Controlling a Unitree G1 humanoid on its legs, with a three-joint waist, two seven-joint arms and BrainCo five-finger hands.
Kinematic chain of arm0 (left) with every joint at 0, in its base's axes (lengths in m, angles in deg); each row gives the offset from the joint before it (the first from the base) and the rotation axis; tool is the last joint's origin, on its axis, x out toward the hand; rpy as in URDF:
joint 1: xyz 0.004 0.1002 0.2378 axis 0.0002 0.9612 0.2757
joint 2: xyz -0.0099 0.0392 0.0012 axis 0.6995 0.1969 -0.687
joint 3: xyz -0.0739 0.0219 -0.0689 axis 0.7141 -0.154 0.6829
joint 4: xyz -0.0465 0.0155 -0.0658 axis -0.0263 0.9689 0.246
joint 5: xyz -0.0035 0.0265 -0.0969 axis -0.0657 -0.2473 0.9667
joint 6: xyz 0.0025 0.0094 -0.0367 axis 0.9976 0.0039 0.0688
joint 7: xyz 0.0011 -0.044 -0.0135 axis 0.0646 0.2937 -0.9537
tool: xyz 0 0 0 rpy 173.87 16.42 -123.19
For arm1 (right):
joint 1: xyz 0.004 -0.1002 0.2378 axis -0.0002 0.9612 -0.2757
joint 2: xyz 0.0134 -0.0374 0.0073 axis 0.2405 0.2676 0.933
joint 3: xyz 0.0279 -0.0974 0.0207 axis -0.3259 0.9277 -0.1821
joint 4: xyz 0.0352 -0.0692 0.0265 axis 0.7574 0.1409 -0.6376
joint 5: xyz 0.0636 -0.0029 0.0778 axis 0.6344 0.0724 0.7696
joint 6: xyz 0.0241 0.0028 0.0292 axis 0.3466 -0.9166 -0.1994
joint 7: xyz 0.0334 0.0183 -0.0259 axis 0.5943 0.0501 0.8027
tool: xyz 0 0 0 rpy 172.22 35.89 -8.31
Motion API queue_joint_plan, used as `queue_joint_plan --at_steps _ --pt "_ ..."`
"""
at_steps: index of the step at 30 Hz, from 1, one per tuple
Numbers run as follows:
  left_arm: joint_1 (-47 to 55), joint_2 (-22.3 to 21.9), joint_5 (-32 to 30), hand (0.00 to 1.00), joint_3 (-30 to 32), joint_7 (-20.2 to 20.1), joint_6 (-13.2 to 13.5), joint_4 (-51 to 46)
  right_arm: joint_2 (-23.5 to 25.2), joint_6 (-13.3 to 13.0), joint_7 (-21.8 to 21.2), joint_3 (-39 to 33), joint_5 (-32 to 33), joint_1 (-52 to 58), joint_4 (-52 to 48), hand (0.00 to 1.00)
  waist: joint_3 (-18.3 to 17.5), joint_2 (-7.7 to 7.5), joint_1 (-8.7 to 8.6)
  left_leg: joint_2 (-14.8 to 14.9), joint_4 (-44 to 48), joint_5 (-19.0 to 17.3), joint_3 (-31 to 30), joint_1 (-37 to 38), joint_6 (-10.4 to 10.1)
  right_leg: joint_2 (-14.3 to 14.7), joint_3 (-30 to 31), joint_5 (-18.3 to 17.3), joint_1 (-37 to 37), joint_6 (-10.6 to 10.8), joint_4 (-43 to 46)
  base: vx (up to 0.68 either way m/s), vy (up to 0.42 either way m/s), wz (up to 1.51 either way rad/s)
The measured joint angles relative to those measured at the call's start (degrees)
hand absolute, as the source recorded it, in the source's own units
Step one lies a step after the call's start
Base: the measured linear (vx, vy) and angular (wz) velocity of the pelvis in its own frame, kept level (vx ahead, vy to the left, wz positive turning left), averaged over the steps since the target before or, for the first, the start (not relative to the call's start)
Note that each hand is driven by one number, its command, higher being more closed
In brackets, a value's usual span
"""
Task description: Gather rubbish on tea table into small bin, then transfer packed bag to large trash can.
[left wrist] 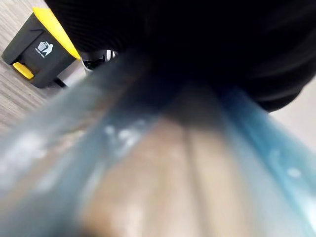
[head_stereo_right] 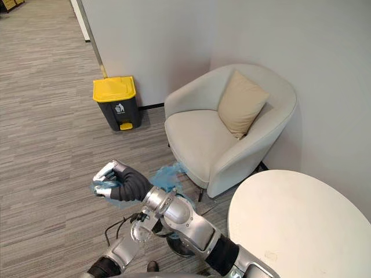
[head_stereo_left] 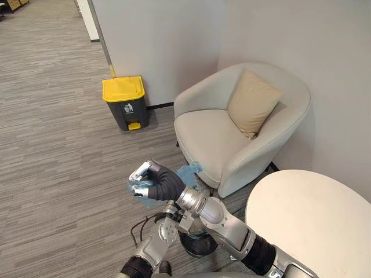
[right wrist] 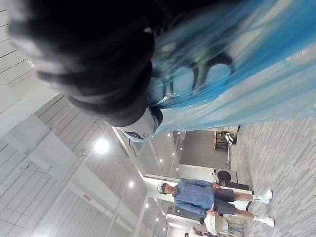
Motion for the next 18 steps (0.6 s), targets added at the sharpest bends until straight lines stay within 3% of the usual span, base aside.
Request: queue_joint_plan --at_steps 9,18 --pt "0.09 -0.42 2.33 1.00 2.57 0.01 -0.69 2.22 -0.19 -1.59 -0.25 -2.42 -12.14 6.07 2.12 0.00 0.04 -0.07 -0.68 -0.02 -0.02 -0.02 -0.02 0.01 -0.02 -0.03 -0.01 -0.17 0.03 0.25 0.00 0.00 0.000 0.00" --pt "2.23 -0.44 4.55 1.00 7.95 0.02 -0.59 2.21 -5.44 -4.60 1.16 -7.98 -28.64 11.30 2.36 0.00 0.47 -0.51 -0.66 -0.02 -0.02 -0.03 -0.05 -0.02 -0.02 -0.04 -0.02 -0.28 0.02 0.40 -0.01 0.00 0.000 0.00"
